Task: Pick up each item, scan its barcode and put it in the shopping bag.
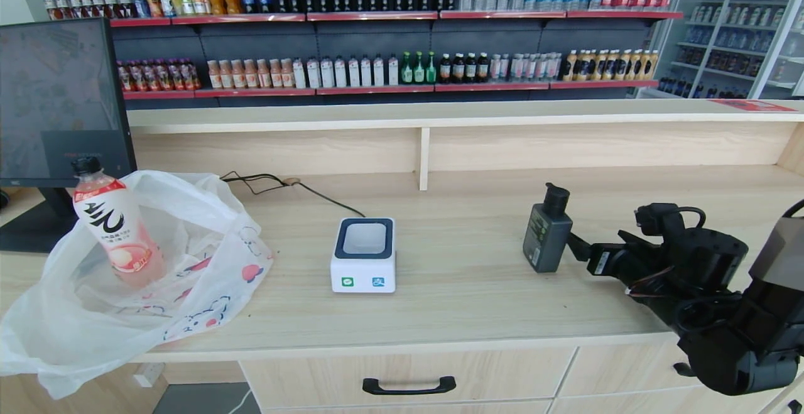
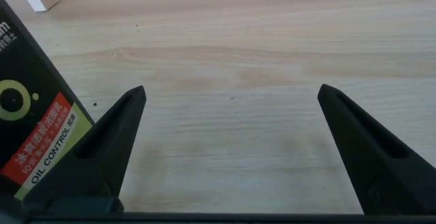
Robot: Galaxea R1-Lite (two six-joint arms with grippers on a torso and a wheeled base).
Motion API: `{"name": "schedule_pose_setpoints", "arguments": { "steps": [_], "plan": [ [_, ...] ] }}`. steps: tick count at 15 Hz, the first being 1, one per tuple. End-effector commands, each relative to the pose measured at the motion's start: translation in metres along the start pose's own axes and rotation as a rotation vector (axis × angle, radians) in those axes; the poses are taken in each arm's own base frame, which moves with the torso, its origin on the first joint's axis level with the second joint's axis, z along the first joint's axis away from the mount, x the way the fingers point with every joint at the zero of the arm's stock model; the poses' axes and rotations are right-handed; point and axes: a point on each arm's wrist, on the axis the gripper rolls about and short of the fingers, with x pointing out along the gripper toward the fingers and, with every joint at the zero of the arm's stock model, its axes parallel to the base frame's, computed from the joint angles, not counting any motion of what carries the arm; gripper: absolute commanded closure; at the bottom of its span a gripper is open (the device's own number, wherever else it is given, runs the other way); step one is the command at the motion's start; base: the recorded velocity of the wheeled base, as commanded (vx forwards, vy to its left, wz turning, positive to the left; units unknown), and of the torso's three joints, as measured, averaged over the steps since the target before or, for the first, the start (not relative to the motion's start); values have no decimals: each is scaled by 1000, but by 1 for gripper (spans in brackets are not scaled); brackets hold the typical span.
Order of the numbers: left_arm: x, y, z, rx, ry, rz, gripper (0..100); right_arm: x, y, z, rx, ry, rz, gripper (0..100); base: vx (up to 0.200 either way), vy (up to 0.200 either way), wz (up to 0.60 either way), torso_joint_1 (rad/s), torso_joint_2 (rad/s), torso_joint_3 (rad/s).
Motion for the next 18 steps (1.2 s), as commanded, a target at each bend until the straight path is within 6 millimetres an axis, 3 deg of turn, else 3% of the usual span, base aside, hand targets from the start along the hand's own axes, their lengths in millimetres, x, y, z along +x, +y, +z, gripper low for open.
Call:
{"name": "schedule_pose_setpoints", "arguments": {
  "steps": [1, 3, 10, 14, 15, 18],
  "plan": [
    [0, 0, 0, 0, -1, 0, 0, -2, -5, -1, 0, 6, -16, 0, 0, 0, 0, 0, 0, 0],
    [0, 0, 0, 0, -1, 0, 0, -7, -7, 3, 1, 0, -21, 0, 0, 0, 0, 0, 0, 0],
    [0, 0, 0, 0, 1, 0, 0, -78, -2, 35, -38, -33, -9, 0, 0, 0, 0, 0, 0, 0],
    [0, 0, 0, 2, 1, 0, 0, -111, 28, 42, -42, -49, 131, 0, 0, 0, 0, 0, 0, 0],
    [0, 0, 0, 2, 1, 0, 0, -117, 36, 38, -56, -29, 171, 0, 0, 0, 0, 0, 0, 0],
    [0, 0, 0, 2, 1, 0, 0, -108, 40, 37, -72, -30, 177, 0, 0, 0, 0, 0, 0, 0]
  ]
}}
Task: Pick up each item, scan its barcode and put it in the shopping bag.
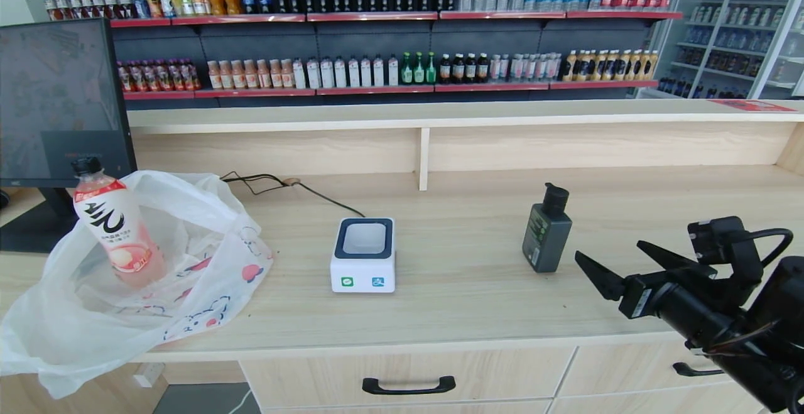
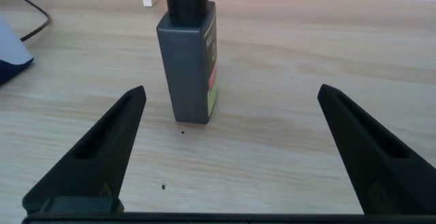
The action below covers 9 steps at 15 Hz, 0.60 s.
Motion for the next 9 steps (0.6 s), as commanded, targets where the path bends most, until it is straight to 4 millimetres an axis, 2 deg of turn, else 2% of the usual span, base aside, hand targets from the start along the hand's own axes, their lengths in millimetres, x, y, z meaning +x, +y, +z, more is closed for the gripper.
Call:
{"name": "schedule_pose_setpoints", "arguments": {
  "steps": [1, 2, 3, 4, 5, 6, 9],
  "plan": [
    [0, 0, 0, 0, -1, 0, 0, 4, 5, -3, -25, 11, 23, 0, 0, 0, 0, 0, 0, 0],
    [0, 0, 0, 0, -1, 0, 0, 4, 6, -3, -26, 13, 24, 0, 0, 0, 0, 0, 0, 0],
    [0, 0, 0, 0, -1, 0, 0, 18, 13, -6, -36, 13, 49, 0, 0, 0, 0, 0, 0, 0],
    [0, 0, 0, 0, -1, 0, 0, 22, 14, -7, -36, 13, 40, 0, 0, 0, 0, 0, 0, 0],
    [0, 0, 0, 0, -1, 0, 0, 38, 17, -8, -36, 3, -13, 0, 0, 0, 0, 0, 0, 0],
    [0, 0, 0, 0, -1, 0, 0, 45, 21, -9, -33, -1, -47, 0, 0, 0, 0, 0, 0, 0],
    [0, 0, 0, 0, -1, 0, 0, 60, 47, -9, 20, -29, -76, 0, 0, 0, 0, 0, 0, 0]
  ]
}}
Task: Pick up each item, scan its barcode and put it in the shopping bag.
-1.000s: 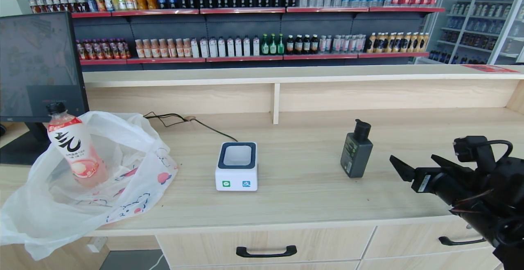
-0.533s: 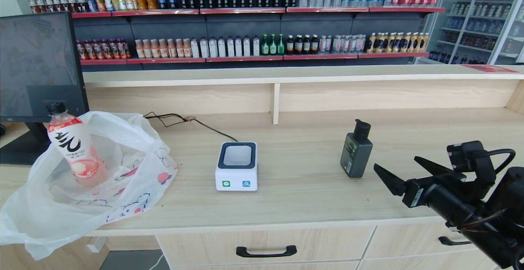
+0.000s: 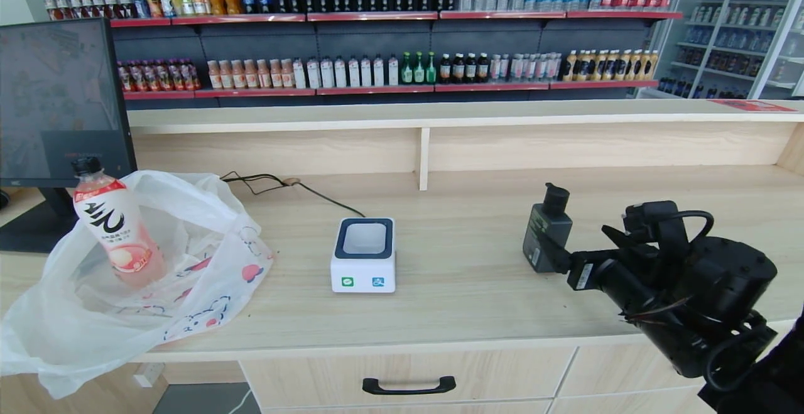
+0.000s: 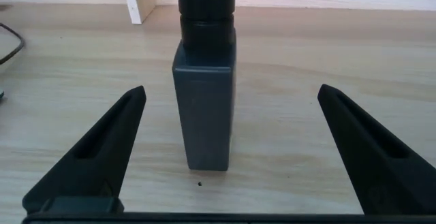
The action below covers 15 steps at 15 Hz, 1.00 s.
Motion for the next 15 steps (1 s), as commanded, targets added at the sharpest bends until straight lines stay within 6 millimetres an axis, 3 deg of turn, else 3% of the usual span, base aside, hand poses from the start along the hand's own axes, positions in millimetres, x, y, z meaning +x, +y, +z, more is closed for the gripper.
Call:
{"name": "schedule_pose_setpoints", "arguments": {
  "steps": [1, 3, 15],
  "plan": [
    [0, 0, 0, 0, -1, 0, 0, 19, 21, -5, 39, -16, -16, 0, 0, 0, 0, 0, 0, 0],
    [0, 0, 0, 0, -1, 0, 0, 38, 23, -3, 66, -54, -56, 0, 0, 0, 0, 0, 0, 0],
    [0, 0, 0, -1, -1, 0, 0, 65, 12, -29, 80, -12, -112, 0, 0, 0, 0, 0, 0, 0]
  ]
}}
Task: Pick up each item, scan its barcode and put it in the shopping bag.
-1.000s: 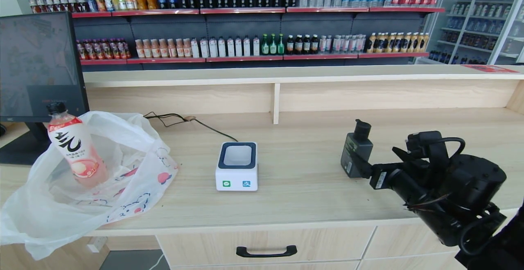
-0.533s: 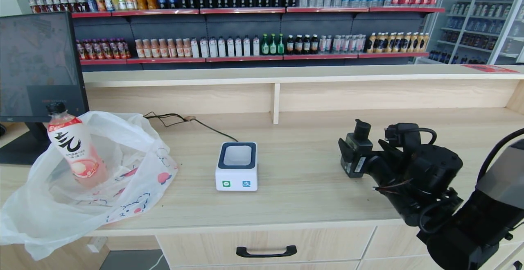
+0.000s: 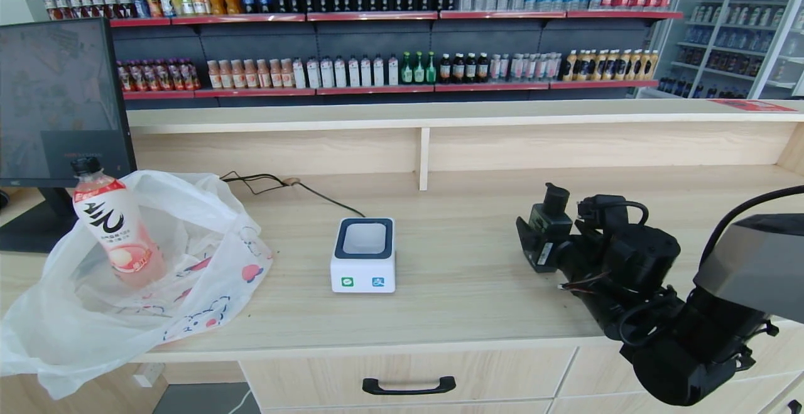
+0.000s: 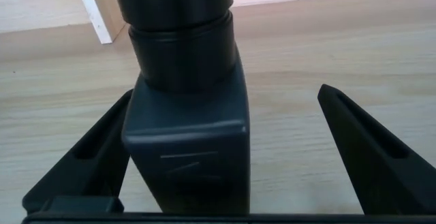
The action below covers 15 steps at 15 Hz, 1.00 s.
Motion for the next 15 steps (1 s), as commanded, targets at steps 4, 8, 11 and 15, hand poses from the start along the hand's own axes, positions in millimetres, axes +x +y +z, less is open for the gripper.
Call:
{"name": "schedule_pose_setpoints", "arguments": {
  "steps": [4, 8, 11, 15],
  "plan": [
    [0, 0, 0, 0, -1, 0, 0, 3, 0, -7, -4, 17, -3, 0, 0, 0, 0, 0, 0, 0],
    [0, 0, 0, 0, -1, 0, 0, 4, 0, -7, 3, 14, -4, 0, 0, 0, 0, 0, 0, 0],
    [0, 0, 0, 0, -1, 0, 0, 4, 0, -10, 3, 22, -5, 100, 0, 0, 0, 0, 0, 0],
    [0, 0, 0, 0, -1, 0, 0, 4, 2, -9, 31, 17, 1, 100, 0, 0, 0, 0, 0, 0]
  ]
}}
